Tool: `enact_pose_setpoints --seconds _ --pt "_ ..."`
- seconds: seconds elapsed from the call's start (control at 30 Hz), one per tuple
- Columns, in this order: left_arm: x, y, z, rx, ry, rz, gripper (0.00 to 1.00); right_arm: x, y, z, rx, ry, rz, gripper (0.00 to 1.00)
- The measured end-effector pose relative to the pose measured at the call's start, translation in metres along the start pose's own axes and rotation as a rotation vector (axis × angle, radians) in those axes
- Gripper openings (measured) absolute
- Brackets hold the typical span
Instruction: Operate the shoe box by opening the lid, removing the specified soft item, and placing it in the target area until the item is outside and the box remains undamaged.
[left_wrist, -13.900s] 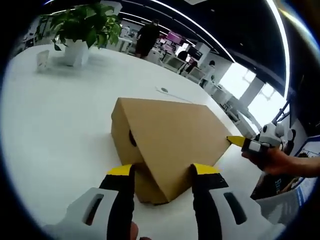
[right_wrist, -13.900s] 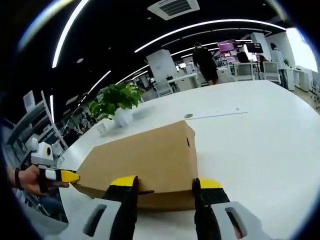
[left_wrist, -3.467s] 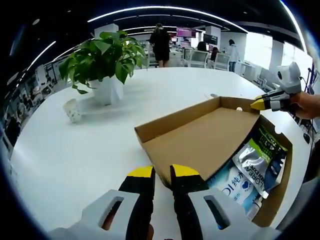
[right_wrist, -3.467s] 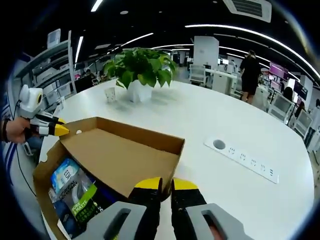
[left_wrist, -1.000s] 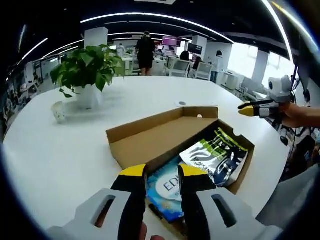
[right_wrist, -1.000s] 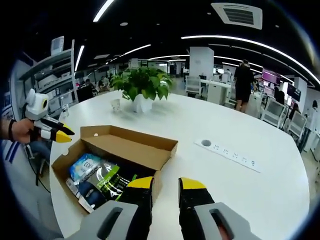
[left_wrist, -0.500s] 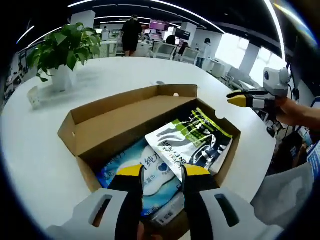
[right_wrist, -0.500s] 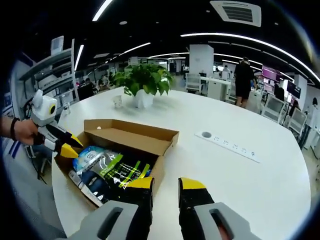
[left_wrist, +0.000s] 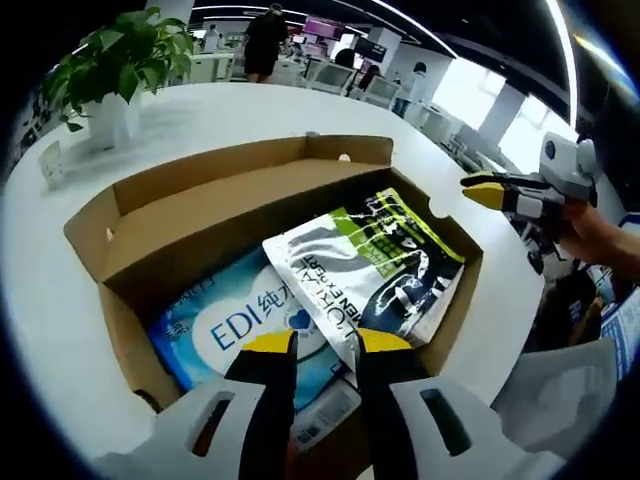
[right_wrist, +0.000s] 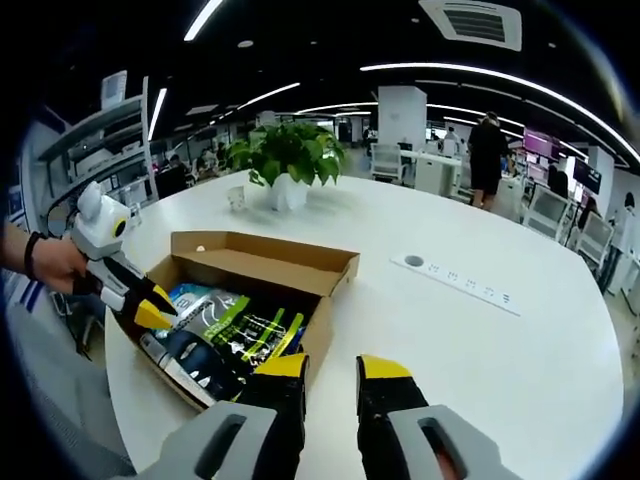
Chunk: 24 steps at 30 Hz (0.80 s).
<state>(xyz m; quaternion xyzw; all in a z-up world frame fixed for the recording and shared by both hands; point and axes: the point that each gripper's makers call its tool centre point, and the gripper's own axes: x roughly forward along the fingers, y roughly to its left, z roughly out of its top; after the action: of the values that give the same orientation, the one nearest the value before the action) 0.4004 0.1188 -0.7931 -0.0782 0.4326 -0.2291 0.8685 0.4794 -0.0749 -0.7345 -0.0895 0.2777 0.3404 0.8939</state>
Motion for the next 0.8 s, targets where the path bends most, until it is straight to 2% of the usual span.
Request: enact_pose_setpoints --seconds 0.1,0.23,0.33,0.7,0.8 --pt "0.003 -0.002 -0.004 -0.031 0.021 -0.007 0.17 0.000 0.001 0.000 0.003 -0.001 0.003 0.15" --pt "0.007 -0.004 -0.009 -0.151 0.026 -0.037 0.12 0.001 0.004 -0.001 0.000 0.000 0.011 0.15" --pt "0.007 -0.003 -0.013 -0.186 0.029 -0.032 0.06 0.001 0.007 -0.001 -0.003 0.001 0.016 0.15" --pt "0.005 -0.002 -0.014 -0.172 0.013 -0.028 0.01 0.006 0.024 0.002 -0.014 -0.005 0.067 0.15" --pt "0.004 0.000 -0.013 -0.166 0.010 -0.025 0.00 0.010 0.036 0.003 0.007 -0.010 0.109 0.15"
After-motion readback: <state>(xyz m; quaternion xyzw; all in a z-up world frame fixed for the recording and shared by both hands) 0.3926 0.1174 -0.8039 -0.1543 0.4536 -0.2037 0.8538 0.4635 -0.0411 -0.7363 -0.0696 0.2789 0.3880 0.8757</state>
